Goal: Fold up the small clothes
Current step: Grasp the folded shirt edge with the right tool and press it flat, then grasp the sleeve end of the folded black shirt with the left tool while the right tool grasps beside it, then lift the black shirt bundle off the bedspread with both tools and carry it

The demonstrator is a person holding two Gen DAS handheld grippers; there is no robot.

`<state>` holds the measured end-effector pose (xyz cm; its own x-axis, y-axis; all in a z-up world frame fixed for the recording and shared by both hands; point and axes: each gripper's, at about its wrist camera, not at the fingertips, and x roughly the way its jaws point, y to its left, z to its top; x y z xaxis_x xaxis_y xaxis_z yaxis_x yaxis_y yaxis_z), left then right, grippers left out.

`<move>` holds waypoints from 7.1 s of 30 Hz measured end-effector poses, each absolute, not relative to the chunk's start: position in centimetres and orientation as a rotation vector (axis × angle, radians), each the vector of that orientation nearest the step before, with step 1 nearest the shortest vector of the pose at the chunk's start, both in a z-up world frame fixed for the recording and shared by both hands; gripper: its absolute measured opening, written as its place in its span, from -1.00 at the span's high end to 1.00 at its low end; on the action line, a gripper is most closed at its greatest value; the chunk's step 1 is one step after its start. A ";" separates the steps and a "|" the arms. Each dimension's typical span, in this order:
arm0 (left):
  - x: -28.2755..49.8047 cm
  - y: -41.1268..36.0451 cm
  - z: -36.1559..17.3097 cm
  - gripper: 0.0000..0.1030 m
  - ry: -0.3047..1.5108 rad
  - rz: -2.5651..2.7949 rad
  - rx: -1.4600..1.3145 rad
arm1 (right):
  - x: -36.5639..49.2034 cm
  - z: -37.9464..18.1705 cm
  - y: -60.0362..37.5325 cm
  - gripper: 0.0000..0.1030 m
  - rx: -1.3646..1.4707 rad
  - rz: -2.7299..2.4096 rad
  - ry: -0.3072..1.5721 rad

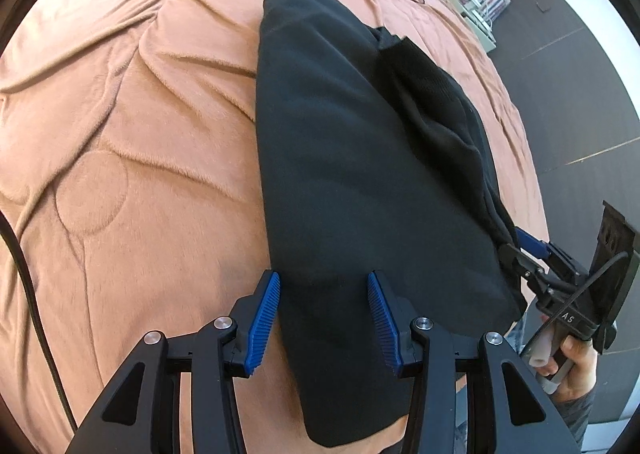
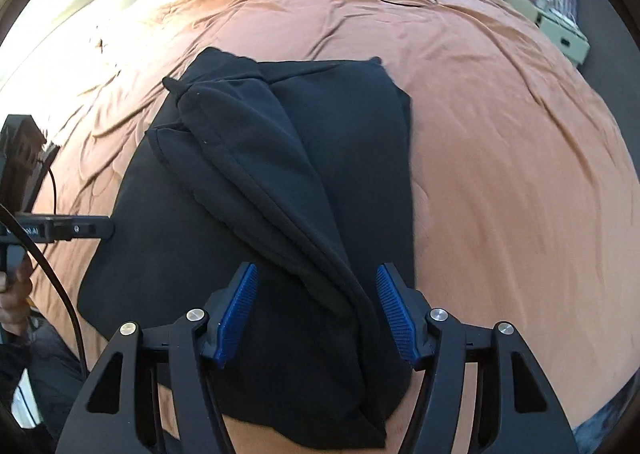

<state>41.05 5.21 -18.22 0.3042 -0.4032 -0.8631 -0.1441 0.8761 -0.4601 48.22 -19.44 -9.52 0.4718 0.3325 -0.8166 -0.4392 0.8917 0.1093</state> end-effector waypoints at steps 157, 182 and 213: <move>23.5 -4.1 13.7 0.70 0.678 -0.494 -0.513 | 23.7 6.2 -39.8 0.75 0.187 0.627 0.461; 30.4 -23.7 14.8 0.70 0.670 -0.870 -0.308 | 20.1 7.0 -55.1 0.76 0.196 0.454 0.339; 49.0 -36.6 -1.4 0.72 0.988 -0.886 -0.423 | 32.3 5.8 -51.8 0.76 0.230 0.176 0.558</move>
<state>49.04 -36.59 -1.36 0.2525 -0.8036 -0.5390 0.4487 0.5908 -0.6706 32.30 -51.82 5.81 0.8346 0.2268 -0.5020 -0.1029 0.9595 0.2624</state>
